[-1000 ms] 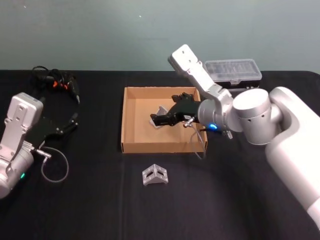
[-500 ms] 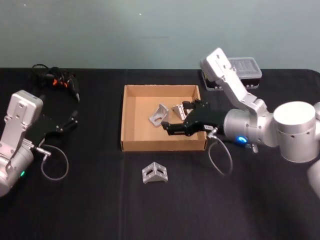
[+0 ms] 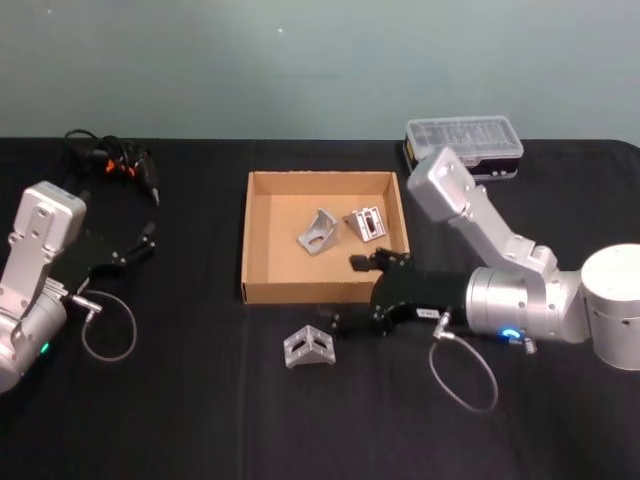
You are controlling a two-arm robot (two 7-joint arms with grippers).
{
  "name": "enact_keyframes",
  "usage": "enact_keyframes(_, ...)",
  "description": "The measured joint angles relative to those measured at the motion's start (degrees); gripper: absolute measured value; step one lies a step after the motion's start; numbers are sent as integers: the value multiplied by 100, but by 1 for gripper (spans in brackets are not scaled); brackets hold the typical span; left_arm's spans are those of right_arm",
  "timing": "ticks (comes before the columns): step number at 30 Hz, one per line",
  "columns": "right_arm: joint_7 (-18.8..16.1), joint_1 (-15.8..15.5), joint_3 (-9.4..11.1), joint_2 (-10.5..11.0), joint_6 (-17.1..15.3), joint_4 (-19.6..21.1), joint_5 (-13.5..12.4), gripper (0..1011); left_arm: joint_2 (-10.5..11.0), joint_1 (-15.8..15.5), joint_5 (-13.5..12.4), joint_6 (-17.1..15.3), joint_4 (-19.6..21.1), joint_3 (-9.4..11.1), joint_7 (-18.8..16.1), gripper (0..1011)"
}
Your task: Use one hand to pick up the angle iron from the table and place it into the box.
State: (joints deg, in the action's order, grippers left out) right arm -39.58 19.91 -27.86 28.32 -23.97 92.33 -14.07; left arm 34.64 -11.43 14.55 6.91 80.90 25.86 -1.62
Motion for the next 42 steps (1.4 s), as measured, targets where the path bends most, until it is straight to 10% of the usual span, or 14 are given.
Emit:
enact_keyframes(17,-630,979,-1262,56,178,-762,653,1003,0,0,0,0,0,0,0,1011)
enact_keyframes(42,-598,1407,-1774,-102,66,-1191,580,1003,0,0,0,0,0,0,0,1011)
